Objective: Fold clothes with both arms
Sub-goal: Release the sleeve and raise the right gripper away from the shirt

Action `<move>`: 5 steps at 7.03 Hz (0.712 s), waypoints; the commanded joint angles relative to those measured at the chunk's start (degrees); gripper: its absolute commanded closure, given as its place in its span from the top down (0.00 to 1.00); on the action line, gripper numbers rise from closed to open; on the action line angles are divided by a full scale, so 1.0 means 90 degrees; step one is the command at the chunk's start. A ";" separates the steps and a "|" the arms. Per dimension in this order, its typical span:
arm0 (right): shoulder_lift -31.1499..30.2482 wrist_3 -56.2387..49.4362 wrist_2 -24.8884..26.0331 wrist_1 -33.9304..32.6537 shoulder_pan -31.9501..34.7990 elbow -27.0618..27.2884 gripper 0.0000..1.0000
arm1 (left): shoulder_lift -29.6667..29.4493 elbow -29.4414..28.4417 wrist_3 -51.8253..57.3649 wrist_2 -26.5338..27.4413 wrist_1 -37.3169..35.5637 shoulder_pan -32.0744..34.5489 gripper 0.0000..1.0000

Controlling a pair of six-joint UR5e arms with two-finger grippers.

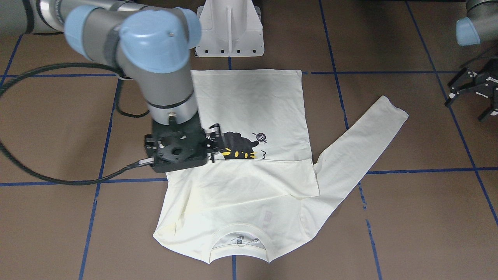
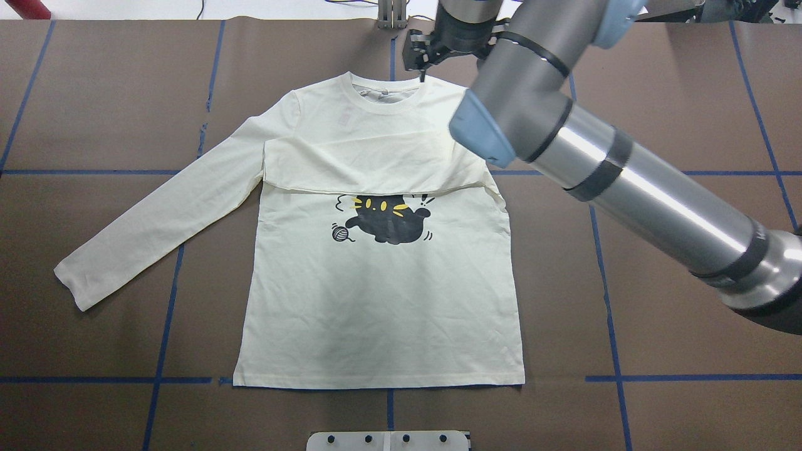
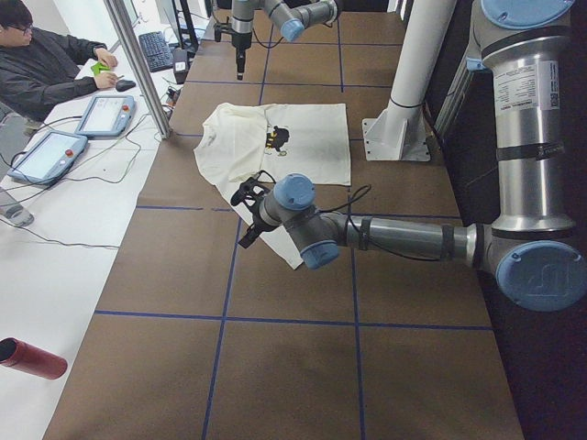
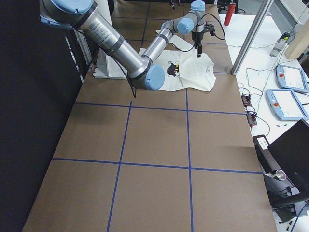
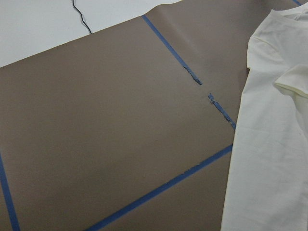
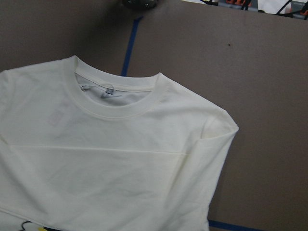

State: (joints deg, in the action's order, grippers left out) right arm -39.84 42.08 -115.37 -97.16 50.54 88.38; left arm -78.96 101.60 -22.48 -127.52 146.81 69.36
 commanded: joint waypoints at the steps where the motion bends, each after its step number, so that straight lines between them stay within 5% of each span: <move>1: -0.1495 -0.1418 -0.0674 0.0053 0.0660 0.1123 1.00 | 0.0636 0.0235 -0.0128 0.0602 0.0512 -0.0925 1.00; 3: -0.2318 -0.1949 -0.0833 0.0063 0.0946 0.1663 1.00 | 0.0882 0.0225 -0.0429 0.1460 0.0622 -0.1998 1.00; 5: -0.2448 -0.1902 -0.0814 0.0063 0.0947 0.1791 1.00 | 0.0893 0.0166 -0.0683 0.2125 0.0602 -0.2994 1.00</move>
State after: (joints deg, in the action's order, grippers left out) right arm -60.93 25.09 -122.61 -96.60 58.82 103.76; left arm -71.10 103.35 -26.86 -112.22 152.24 48.14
